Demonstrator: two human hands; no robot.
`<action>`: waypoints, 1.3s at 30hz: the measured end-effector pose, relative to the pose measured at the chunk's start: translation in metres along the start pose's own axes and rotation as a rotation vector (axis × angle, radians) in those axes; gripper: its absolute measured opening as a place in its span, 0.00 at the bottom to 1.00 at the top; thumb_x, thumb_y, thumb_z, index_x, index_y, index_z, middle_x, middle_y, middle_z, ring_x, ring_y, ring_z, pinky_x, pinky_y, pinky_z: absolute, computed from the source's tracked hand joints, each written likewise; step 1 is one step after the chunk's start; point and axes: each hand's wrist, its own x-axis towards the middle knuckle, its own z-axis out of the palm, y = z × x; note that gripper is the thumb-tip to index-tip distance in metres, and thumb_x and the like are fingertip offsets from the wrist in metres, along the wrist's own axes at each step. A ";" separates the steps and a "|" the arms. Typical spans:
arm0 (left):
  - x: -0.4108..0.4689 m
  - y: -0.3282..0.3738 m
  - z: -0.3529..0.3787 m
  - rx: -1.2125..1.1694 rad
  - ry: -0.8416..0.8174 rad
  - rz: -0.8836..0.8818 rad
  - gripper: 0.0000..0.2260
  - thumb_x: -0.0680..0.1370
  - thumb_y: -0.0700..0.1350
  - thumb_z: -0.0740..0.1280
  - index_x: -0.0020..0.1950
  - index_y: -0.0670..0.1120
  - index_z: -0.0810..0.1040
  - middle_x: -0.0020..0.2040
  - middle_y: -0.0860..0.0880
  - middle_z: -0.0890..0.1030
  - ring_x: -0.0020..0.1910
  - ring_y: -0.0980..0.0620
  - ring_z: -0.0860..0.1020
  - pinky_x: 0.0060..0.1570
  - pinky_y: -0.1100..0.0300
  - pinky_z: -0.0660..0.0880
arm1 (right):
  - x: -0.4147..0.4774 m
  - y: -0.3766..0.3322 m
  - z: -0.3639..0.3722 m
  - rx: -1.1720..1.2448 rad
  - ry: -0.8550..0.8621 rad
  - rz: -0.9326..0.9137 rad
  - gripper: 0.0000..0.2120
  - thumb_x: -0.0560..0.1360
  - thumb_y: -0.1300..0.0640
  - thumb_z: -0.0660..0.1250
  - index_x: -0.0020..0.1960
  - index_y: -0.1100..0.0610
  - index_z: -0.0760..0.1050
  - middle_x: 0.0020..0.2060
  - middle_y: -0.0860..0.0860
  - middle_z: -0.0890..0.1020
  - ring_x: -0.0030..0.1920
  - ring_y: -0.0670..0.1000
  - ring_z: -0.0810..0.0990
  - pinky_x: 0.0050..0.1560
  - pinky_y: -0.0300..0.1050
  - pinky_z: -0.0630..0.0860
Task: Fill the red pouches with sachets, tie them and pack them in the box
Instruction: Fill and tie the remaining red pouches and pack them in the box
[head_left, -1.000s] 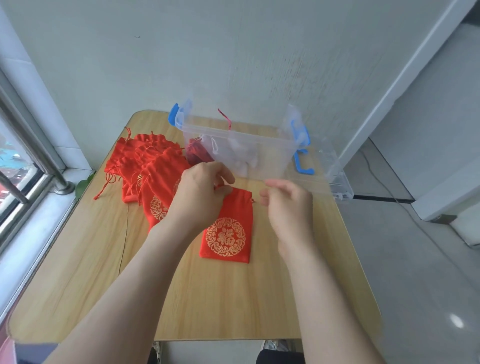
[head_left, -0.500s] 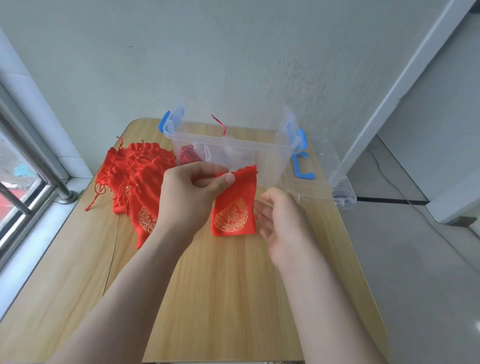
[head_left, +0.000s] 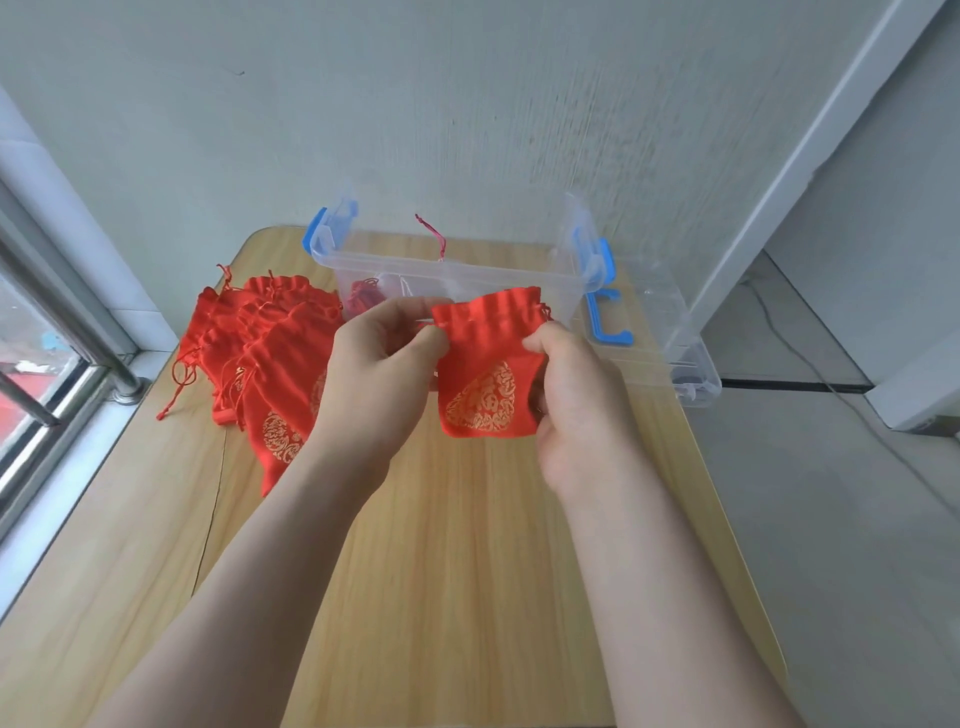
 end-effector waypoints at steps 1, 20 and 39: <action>0.000 -0.001 0.000 0.031 0.003 0.010 0.14 0.81 0.34 0.64 0.56 0.48 0.87 0.43 0.49 0.87 0.38 0.57 0.82 0.38 0.64 0.79 | -0.001 -0.001 0.001 -0.014 0.007 -0.014 0.03 0.69 0.55 0.71 0.43 0.52 0.81 0.39 0.51 0.82 0.40 0.53 0.80 0.46 0.50 0.77; -0.001 -0.007 -0.011 0.345 0.099 0.044 0.05 0.81 0.45 0.74 0.46 0.49 0.85 0.35 0.52 0.86 0.35 0.55 0.86 0.48 0.44 0.85 | -0.001 0.000 -0.005 -0.472 0.202 -0.460 0.09 0.76 0.59 0.69 0.45 0.50 0.87 0.36 0.44 0.86 0.42 0.48 0.85 0.45 0.45 0.82; 0.003 -0.005 -0.015 0.189 0.187 0.126 0.07 0.81 0.38 0.72 0.56 0.46 0.88 0.42 0.51 0.89 0.42 0.56 0.88 0.50 0.58 0.84 | -0.013 -0.012 -0.002 0.179 0.019 -0.108 0.11 0.86 0.55 0.66 0.54 0.62 0.82 0.47 0.59 0.87 0.42 0.57 0.90 0.32 0.43 0.82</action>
